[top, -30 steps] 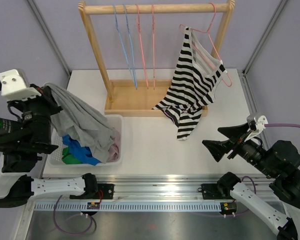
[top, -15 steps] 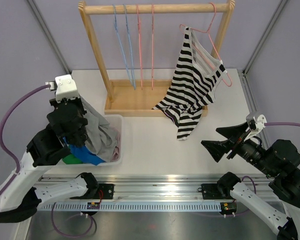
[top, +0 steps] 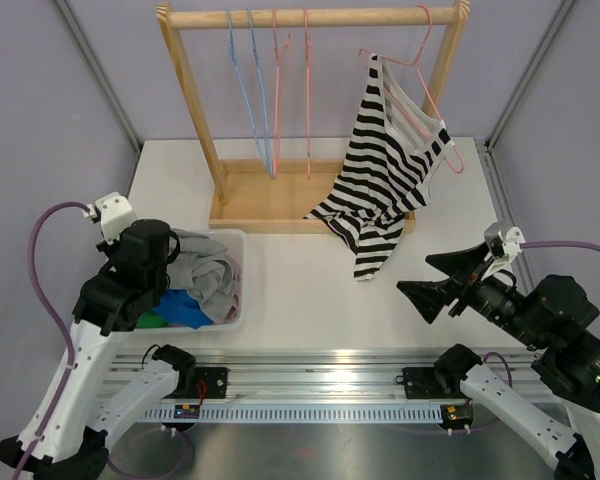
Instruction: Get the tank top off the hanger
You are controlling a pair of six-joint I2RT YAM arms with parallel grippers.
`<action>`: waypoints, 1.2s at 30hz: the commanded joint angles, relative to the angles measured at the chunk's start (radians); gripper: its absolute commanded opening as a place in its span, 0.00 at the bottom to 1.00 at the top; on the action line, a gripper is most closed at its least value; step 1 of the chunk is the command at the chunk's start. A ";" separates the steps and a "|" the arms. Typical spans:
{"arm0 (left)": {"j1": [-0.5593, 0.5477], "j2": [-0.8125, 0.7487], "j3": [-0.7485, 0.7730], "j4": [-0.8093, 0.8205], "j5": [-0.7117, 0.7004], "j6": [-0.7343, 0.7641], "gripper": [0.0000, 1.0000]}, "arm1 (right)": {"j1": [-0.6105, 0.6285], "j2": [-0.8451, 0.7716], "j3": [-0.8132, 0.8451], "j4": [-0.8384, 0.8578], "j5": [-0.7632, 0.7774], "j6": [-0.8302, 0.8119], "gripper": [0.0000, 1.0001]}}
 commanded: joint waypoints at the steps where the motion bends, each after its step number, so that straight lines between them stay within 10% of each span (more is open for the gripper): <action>1: 0.134 0.078 -0.068 -0.028 0.145 -0.146 0.00 | 0.004 0.022 -0.028 0.070 -0.047 -0.014 0.99; 6: 0.332 0.069 -0.202 0.041 0.417 -0.217 0.12 | 0.006 0.034 -0.057 0.116 -0.058 -0.017 1.00; 13: 0.602 0.106 -0.329 0.120 0.746 -0.291 0.00 | 0.006 0.057 -0.099 0.218 -0.111 0.011 1.00; 20: 0.753 0.139 -0.433 0.182 0.817 -0.337 0.04 | 0.006 0.089 -0.154 0.245 -0.134 0.027 0.99; 28: 0.762 0.109 -0.303 0.145 0.868 -0.277 0.50 | 0.006 0.138 -0.093 0.204 0.115 0.046 0.99; 31: 0.763 0.031 -0.231 0.078 0.819 -0.262 0.98 | 0.006 0.234 0.013 0.119 0.311 0.028 1.00; 36: 0.762 -0.118 -0.072 0.028 0.784 -0.173 0.99 | 0.006 0.376 0.160 0.085 0.516 -0.029 0.99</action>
